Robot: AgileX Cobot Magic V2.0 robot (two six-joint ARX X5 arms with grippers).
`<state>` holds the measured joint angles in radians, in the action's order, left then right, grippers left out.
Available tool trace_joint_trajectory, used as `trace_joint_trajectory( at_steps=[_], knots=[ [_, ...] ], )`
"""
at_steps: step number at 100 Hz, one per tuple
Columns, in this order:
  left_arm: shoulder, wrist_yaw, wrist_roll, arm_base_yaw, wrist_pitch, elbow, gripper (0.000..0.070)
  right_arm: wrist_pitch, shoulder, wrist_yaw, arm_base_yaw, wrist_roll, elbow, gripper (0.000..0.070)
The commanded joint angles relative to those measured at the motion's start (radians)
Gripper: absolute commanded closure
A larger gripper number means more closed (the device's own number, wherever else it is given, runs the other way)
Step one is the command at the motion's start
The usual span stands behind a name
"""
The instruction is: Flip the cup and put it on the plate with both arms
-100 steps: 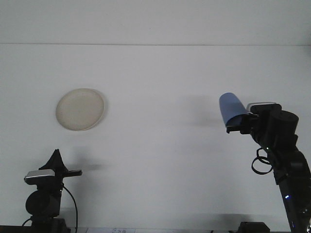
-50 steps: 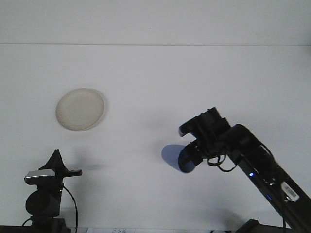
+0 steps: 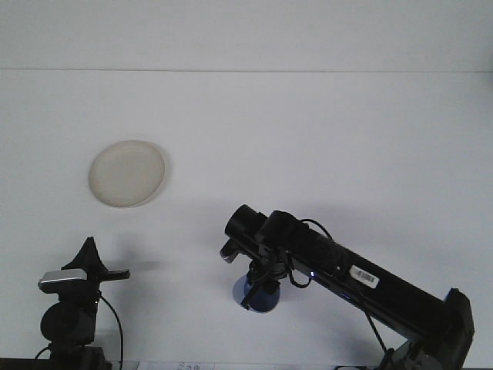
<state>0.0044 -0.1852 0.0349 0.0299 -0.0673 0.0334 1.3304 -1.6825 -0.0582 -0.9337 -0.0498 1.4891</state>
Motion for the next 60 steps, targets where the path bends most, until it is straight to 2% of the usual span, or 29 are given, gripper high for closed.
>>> trace_joint_trajectory(
  at_steps=[1,14,21,26,35,40,60],
  knots=[
    [-0.002,-0.002,-0.005,-0.002,-0.014,-0.019,0.0685,0.007,-0.038,0.01,-0.023,-0.004,0.033,0.07],
    [-0.002,-0.002,-0.005,-0.002,-0.014,-0.019,0.0685,0.008,-0.066,0.01,-0.04,0.005,0.035,0.07],
    [-0.002,-0.002,-0.005,-0.002,-0.014,-0.019,0.0685,0.015,-0.079,0.01,-0.043,0.005,0.035,0.0663],
    [-0.002,-0.002,-0.005,-0.002,-0.014,-0.019,0.0685,0.017,-0.086,0.01,-0.043,0.005,0.035,0.0563],
    [-0.002,-0.002,-0.005,-0.002,-0.014,-0.019,0.0685,0.013,-0.086,0.009,-0.043,0.006,0.035,0.0314],
    [-0.002,-0.002,-0.005,-0.002,-0.014,-0.019,0.0685,0.012,-0.086,0.008,-0.043,0.013,0.037,0.0243],
    [-0.002,-0.002,-0.005,-0.002,-0.014,-0.019,0.0685,0.017,-0.085,0.009,-0.043,0.039,0.082,0.0239]
  ],
)
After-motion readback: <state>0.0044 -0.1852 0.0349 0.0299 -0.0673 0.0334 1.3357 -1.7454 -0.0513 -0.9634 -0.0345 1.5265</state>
